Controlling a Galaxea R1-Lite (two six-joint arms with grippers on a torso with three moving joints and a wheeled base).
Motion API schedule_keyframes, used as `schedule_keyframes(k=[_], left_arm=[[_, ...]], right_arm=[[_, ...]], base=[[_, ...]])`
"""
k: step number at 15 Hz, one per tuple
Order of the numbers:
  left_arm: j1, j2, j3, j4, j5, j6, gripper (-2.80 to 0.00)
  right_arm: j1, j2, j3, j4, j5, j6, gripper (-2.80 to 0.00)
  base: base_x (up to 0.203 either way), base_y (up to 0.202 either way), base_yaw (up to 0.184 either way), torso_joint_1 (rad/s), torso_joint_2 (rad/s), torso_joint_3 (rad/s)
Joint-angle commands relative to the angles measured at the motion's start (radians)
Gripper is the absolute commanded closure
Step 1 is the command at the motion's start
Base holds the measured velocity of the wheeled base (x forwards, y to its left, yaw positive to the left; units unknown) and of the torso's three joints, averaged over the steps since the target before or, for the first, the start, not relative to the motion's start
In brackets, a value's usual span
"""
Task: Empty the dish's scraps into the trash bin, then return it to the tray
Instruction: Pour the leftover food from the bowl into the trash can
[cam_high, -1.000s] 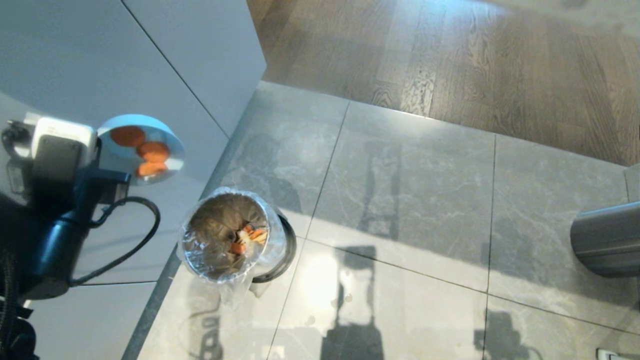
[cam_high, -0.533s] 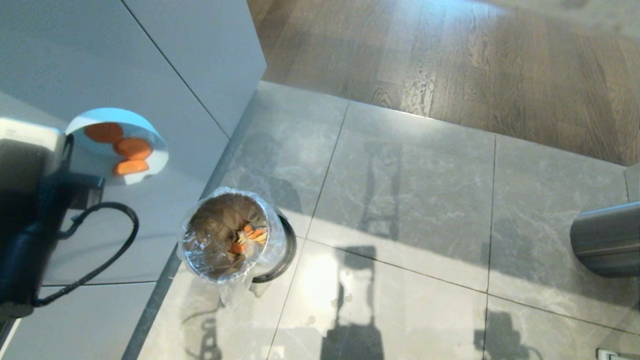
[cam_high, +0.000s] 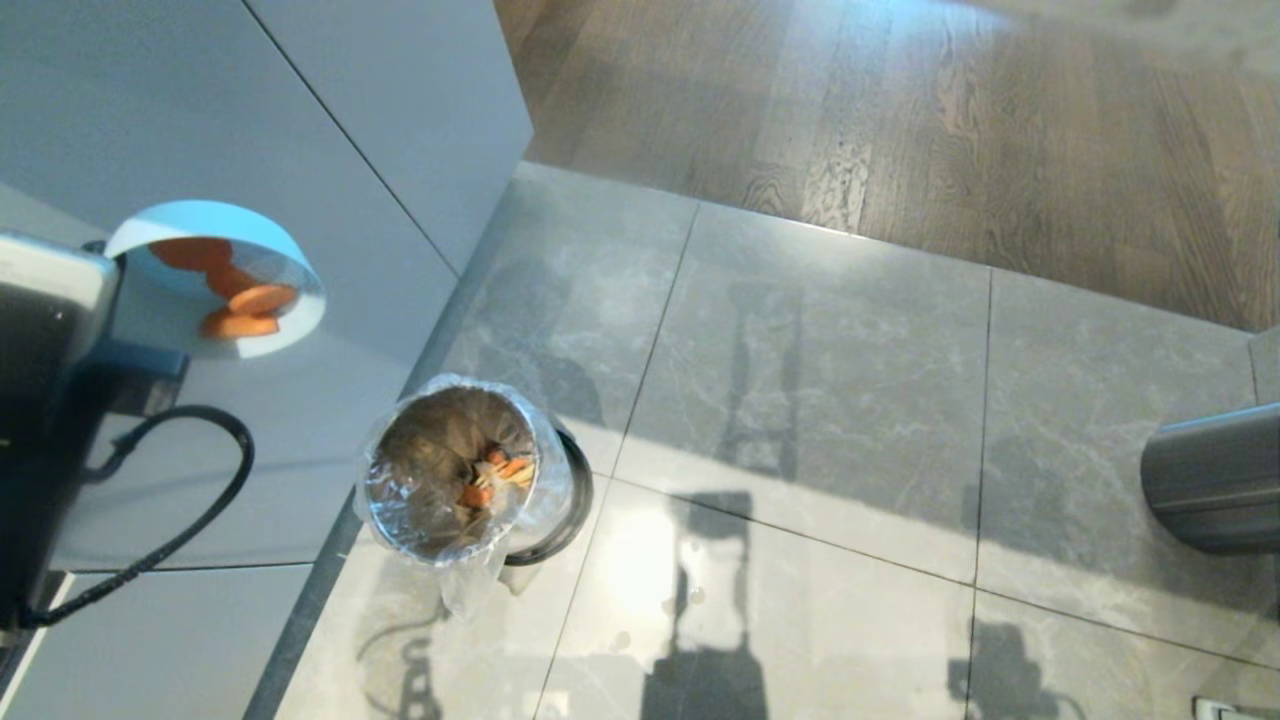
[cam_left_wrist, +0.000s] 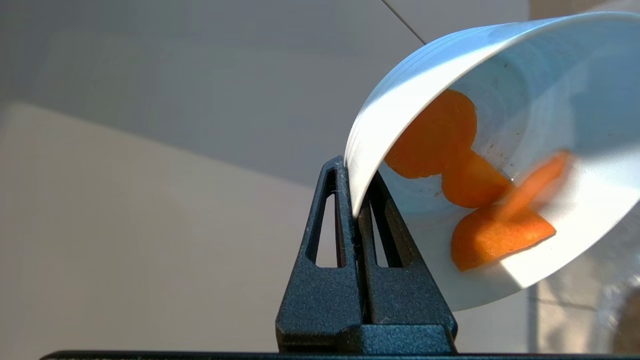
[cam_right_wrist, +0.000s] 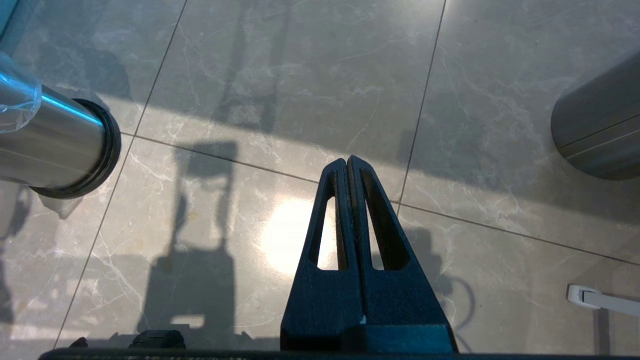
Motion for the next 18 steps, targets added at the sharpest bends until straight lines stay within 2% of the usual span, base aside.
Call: schedule_keyframes(k=[1, 6, 10, 12, 15, 16, 18], left_arm=[[0.002, 0.003, -0.033, -0.048, 0.002, 0.021, 0.00], [0.003, 0.011, -0.064, -0.048, -0.014, 0.076, 0.00], [0.004, -0.004, -0.067, -0.048, -0.024, 0.082, 0.00], [0.004, -0.024, -0.047, -0.048, -0.054, 0.107, 0.00], [0.041, -0.076, -0.067, -0.048, -0.072, 0.132, 0.00], [0.073, -0.093, -0.071, -0.048, -0.084, 0.140, 0.00], [0.076, -0.103, -0.058, -0.048, -0.104, 0.143, 0.00]], right_arm=[[0.000, 0.000, 0.000, 0.000, -0.001, 0.000, 0.00], [0.000, 0.000, 0.000, 0.000, -0.001, 0.000, 0.00], [0.000, 0.000, 0.000, 0.000, -0.001, 0.000, 0.00], [0.000, 0.000, 0.000, 0.000, -0.001, 0.000, 0.00], [0.000, 0.000, 0.000, 0.000, -0.001, 0.000, 0.00], [0.000, 0.000, 0.002, 0.000, -0.001, 0.000, 0.00], [0.000, 0.000, 0.002, 0.000, -0.001, 0.000, 0.00]], base=[[0.000, 0.000, 0.000, 0.000, 0.00, 0.000], [0.000, 0.000, 0.000, 0.000, 0.00, 0.000], [0.000, 0.000, 0.000, 0.000, 0.00, 0.000], [0.000, 0.000, 0.000, 0.000, 0.00, 0.000], [0.000, 0.000, 0.000, 0.000, 0.00, 0.000], [0.000, 0.000, 0.000, 0.000, 0.00, 0.000], [0.000, 0.000, 0.000, 0.000, 0.00, 0.000]])
